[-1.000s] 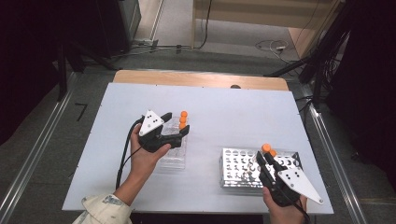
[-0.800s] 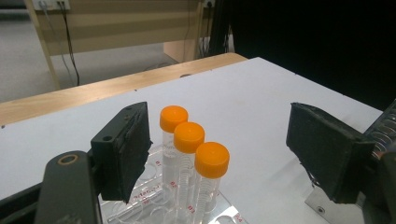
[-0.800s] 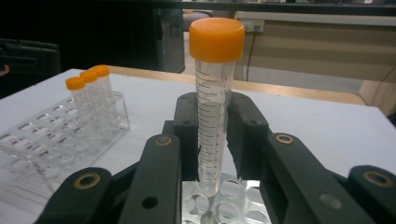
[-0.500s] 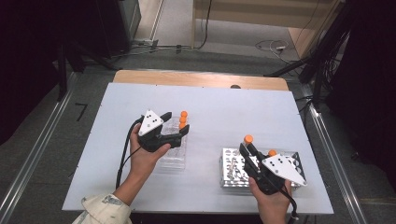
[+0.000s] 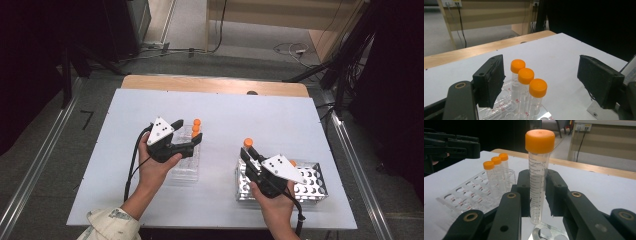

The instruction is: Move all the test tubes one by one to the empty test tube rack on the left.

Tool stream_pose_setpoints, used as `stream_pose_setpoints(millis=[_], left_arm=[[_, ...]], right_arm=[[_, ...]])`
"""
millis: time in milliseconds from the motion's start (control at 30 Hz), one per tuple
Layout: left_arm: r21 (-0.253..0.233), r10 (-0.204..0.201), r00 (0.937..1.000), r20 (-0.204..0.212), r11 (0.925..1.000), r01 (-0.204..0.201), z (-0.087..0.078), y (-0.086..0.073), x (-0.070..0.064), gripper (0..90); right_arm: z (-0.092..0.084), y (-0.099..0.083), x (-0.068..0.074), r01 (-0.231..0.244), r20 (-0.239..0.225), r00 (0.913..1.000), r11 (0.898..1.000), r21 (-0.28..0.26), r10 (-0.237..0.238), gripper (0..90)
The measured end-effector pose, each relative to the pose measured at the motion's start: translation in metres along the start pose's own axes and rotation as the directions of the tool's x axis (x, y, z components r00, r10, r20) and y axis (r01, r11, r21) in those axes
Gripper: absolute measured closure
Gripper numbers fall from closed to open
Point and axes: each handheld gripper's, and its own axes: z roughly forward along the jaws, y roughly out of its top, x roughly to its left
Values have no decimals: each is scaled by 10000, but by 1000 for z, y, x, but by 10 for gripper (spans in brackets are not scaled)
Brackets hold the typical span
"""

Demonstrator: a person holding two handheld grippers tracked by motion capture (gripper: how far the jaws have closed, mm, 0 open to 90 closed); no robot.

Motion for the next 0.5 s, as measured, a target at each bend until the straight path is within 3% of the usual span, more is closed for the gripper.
stream_pose_setpoints(millis=[500], left_arm=[[-68,-6,10000,31,10000,7,-2,2,0,229]], right_arm=[[31,5,21,235,-553,9982,9990,392,-213,725]])
